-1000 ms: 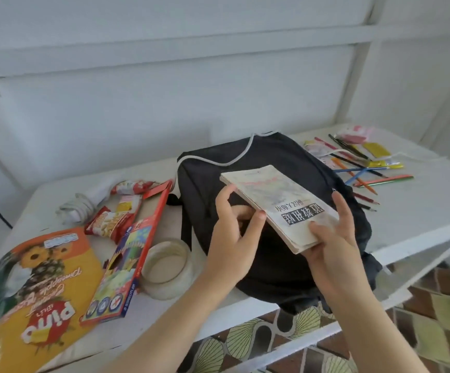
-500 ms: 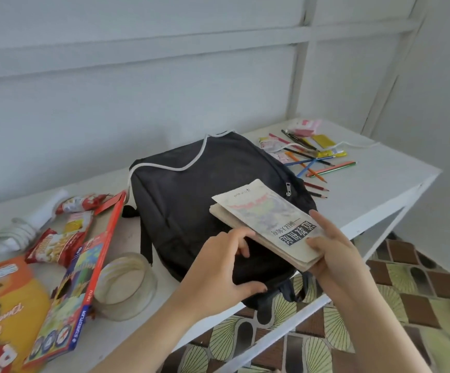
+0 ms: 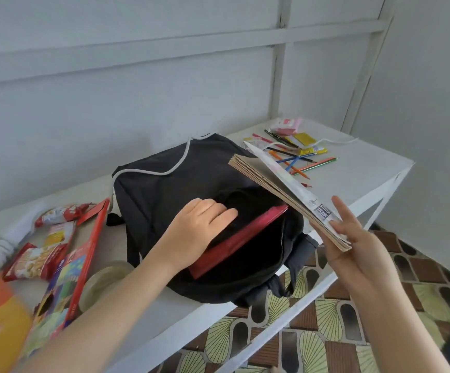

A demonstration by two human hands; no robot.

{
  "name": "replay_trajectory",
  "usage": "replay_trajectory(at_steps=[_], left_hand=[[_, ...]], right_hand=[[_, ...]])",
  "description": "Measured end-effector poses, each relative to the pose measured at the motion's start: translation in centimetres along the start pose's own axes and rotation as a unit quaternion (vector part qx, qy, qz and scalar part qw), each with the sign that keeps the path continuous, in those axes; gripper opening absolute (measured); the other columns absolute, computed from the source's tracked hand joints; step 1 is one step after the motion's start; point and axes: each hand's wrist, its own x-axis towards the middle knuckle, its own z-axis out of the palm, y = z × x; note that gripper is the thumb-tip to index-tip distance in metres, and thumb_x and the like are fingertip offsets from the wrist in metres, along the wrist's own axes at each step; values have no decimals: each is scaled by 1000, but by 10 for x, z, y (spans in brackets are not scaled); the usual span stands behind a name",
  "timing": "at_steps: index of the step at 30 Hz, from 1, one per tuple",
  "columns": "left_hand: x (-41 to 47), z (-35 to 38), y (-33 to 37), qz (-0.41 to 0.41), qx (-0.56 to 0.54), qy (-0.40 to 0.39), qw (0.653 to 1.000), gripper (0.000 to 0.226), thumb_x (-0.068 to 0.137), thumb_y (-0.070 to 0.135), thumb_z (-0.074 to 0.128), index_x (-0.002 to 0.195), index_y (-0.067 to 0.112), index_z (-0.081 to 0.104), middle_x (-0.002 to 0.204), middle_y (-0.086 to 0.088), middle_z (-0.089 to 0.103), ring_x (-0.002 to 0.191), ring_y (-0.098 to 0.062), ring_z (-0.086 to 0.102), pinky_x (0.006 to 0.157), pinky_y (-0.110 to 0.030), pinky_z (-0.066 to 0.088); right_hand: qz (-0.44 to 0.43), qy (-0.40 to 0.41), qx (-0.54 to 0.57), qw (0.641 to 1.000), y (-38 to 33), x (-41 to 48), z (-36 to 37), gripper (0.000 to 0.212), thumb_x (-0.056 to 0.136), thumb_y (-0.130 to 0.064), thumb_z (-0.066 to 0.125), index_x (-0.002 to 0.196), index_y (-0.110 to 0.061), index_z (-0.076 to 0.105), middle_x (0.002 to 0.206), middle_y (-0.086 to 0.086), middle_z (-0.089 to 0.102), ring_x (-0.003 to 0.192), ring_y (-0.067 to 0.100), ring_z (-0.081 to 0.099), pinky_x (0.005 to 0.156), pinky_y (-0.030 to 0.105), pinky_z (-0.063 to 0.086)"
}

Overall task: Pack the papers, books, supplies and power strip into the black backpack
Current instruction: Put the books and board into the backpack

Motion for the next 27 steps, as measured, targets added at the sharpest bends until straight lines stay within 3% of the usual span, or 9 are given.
replay_trajectory(at_steps=[2,4,7,11,14,17,19,23,27], left_hand=[[-1,4,-5,-38,-24,-45,998,36,83,-2,42,117,6,51,84,-8,65,77,-24,58,75,-33,44],[-3,3,-4,-83,-36,-104,990,37,84,16,52,120,5,51,76,-4,65,69,-22,59,71,-32,47],[0,0,0,-112,-11,-205,972,74,68,40,77,126,7,47,72,1,62,65,-17,59,62,-28,49],[18,-8,-9,-233,-129,-187,946,51,84,19,58,128,21,31,88,-3,64,79,-24,61,69,-34,47],[31,-19,-50,-355,-254,-171,883,45,87,14,57,119,24,26,81,-1,67,80,-22,61,71,-29,41],[32,-20,-91,-453,-333,-178,808,50,88,17,62,115,30,22,95,-7,65,89,-20,60,79,-27,40],[30,-16,-98,-427,-303,-186,831,55,86,18,65,118,33,23,103,-9,62,95,-24,60,87,-32,43],[16,-7,-82,-211,-67,-145,964,59,89,13,55,135,44,35,134,-5,45,112,-22,52,86,-36,47],[-3,3,-67,-48,58,-100,992,53,88,-4,48,130,27,56,127,-16,56,99,-29,61,60,-31,53]], right_hand=[[-3,6,4,1000,-1,-1,-4,48,93,6,36,129,-19,56,119,21,59,94,23,66,55,19,57],[-7,13,5,1000,-1,-2,-7,47,93,6,37,128,-19,57,118,20,60,83,20,71,53,18,56],[-11,31,-1,999,-1,-2,-13,47,93,5,38,129,-19,56,118,20,58,72,17,72,47,17,53],[6,51,-14,999,4,1,-20,46,94,5,38,133,-16,51,124,20,56,68,17,71,45,18,53],[21,67,-36,997,6,5,-27,47,95,6,37,138,-12,45,126,19,54,60,15,70,43,18,51],[43,81,-80,993,9,8,-34,49,95,7,36,141,-10,39,118,15,56,57,14,69,41,20,51],[53,85,-97,990,13,10,-38,49,95,6,36,141,-12,39,111,13,59,58,15,70,42,22,53],[62,99,-105,988,16,13,-43,48,95,5,38,139,-12,43,107,13,61,57,14,70,42,21,53],[66,97,-106,987,17,14,-44,48,95,6,38,139,-12,43,106,14,61,55,14,69,40,19,51]])
